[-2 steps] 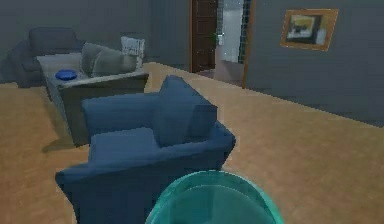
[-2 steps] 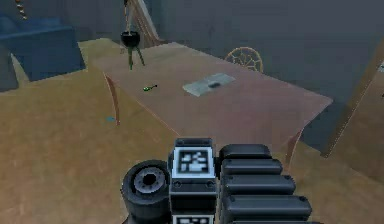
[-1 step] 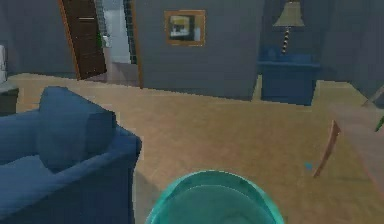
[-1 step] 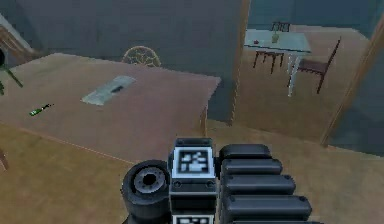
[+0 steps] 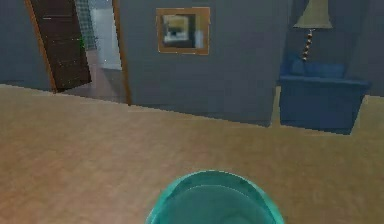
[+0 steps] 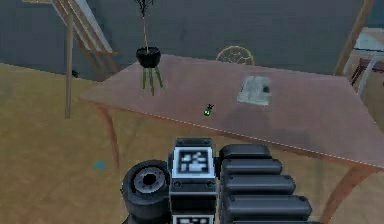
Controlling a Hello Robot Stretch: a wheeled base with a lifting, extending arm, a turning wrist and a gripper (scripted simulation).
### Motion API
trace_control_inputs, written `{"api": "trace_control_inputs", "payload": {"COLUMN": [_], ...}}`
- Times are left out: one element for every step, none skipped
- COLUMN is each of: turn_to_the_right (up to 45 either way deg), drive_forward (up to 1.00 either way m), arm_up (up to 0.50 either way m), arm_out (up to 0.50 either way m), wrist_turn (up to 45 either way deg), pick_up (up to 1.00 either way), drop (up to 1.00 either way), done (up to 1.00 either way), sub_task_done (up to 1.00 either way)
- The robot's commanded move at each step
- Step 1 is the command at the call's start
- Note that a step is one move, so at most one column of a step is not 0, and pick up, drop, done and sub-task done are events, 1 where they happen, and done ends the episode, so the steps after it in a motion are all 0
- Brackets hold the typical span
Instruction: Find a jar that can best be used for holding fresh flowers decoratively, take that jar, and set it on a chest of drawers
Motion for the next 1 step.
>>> {"api": "trace_control_inputs", "payload": {"turn_to_the_right": [21.0], "drive_forward": [0.0], "arm_up": [0.0], "arm_out": [0.0], "wrist_turn": [0.0], "pick_up": [0.0], "drop": [0.0], "done": [0.0], "sub_task_done": [0.0]}}
